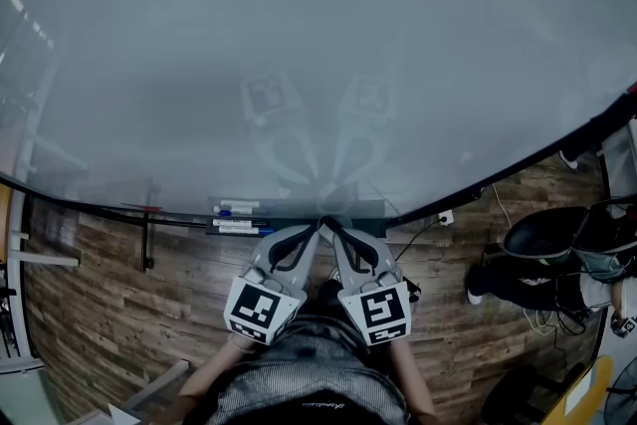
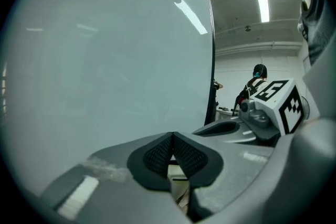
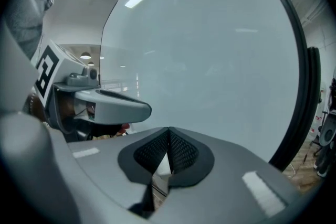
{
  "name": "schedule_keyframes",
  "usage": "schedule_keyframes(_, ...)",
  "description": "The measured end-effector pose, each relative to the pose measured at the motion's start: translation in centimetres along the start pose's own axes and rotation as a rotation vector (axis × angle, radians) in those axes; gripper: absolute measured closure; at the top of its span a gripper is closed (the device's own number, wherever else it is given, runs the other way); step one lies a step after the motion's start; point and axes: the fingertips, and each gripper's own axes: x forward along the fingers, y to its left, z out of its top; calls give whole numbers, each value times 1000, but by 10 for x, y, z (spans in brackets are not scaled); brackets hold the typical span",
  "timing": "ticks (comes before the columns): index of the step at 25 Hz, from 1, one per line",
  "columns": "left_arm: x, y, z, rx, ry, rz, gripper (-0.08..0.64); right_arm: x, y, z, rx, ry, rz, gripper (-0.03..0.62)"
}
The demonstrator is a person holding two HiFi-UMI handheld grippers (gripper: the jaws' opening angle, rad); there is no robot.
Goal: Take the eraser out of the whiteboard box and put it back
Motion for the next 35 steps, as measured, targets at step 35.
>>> schedule_keyframes(35, -9, -18, 44, 9, -87, 0, 555, -24, 12, 56, -62, -143, 1, 591)
